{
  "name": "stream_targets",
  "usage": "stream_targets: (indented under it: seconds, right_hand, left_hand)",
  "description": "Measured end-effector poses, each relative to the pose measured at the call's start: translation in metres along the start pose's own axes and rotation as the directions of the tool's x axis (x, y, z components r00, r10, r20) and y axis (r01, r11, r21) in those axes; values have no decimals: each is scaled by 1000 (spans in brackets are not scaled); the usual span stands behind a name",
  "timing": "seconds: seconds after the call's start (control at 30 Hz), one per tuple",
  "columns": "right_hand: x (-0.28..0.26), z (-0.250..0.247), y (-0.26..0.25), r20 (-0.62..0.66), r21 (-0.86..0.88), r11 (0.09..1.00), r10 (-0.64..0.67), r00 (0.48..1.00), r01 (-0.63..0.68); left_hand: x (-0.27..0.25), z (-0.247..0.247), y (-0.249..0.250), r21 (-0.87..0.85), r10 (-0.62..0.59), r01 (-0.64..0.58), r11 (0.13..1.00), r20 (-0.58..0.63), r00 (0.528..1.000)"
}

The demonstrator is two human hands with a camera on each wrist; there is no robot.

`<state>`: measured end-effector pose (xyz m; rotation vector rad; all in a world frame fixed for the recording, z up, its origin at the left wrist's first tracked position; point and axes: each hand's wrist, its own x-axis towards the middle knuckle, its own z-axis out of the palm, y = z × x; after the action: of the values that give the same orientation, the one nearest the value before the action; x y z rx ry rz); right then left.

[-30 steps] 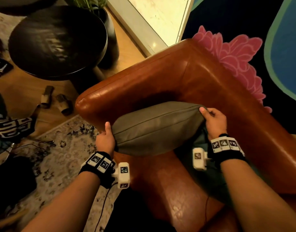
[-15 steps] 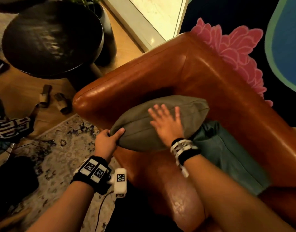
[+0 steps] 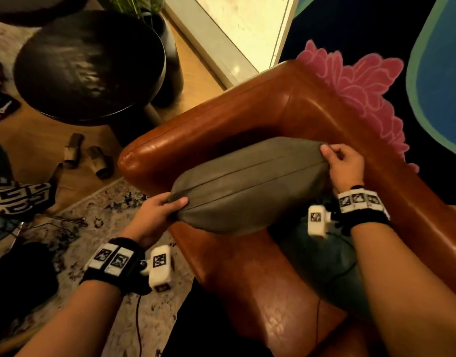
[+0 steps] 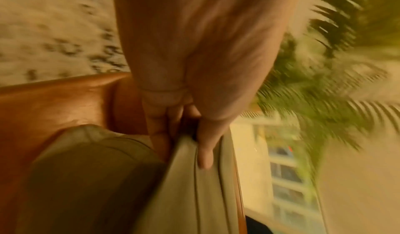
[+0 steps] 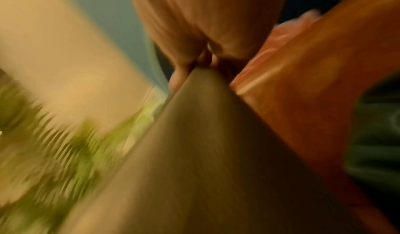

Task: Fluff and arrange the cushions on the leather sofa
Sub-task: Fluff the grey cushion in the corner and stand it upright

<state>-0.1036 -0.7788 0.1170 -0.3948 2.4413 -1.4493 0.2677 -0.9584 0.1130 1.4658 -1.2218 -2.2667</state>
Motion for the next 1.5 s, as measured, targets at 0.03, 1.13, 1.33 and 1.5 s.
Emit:
stream_targets:
  seconds: [0.03, 1.13, 1.33, 1.5]
  right_hand:
    - [6, 0, -4, -22, 47, 998, 52, 998, -51]
    - [-34, 58, -30, 69, 45, 971, 231, 970, -234]
    - [-21, 23, 29, 19, -312, 920, 256, 966, -238]
    - [0, 12, 43, 115, -209, 967, 171, 979, -145]
  left_hand:
    - [1, 1, 1, -1, -21, 21, 1000, 12, 1000]
    - [27, -28, -84, -47, -345, 355, 934, -385, 856]
    - [6, -12, -68, -71, -90, 75, 995, -228, 970]
    - [-9, -37, -64, -87, -60, 40, 995, -243, 968]
